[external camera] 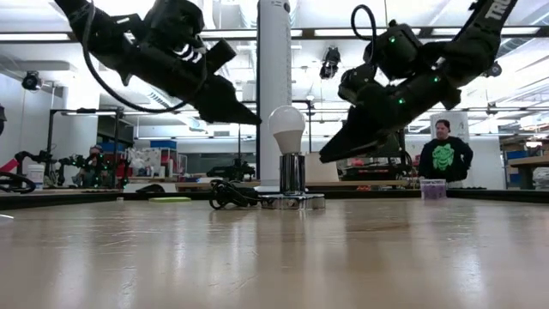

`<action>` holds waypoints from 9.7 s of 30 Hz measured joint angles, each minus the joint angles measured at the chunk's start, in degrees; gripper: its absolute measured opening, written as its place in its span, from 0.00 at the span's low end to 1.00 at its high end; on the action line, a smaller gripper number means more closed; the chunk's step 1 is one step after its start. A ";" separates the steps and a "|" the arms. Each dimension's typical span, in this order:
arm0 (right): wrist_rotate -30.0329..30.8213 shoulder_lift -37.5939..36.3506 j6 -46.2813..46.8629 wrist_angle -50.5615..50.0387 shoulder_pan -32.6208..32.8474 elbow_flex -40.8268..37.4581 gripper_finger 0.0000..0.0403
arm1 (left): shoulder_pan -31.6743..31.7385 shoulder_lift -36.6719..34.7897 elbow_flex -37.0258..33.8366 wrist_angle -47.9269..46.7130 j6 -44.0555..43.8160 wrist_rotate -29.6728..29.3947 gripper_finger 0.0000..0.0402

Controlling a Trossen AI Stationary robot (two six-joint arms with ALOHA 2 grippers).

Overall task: Screw lightbulb
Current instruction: Insert the lightbulb into the lamp

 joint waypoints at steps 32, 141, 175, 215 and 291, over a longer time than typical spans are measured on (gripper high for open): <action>9.91 -4.11 -5.20 -3.11 0.07 5.09 0.00 | 0.28 -0.64 3.00 -7.19 0.98 14.53 0.00; 16.08 -4.55 -2.68 -17.73 4.83 9.51 0.00 | 1.86 0.36 7.54 -11.84 -3.61 26.00 0.00; 14.36 -4.99 -3.23 -18.58 6.92 11.24 0.00 | 2.10 5.32 7.52 -7.82 -4.55 13.89 0.00; 15.49 -5.30 -2.40 -19.21 7.26 11.30 0.00 | 1.99 4.05 7.52 -14.97 -5.85 14.25 0.00; 13.05 -5.30 -4.08 -18.21 5.83 11.21 0.00 | 1.99 3.36 7.54 -9.88 -5.78 20.96 0.00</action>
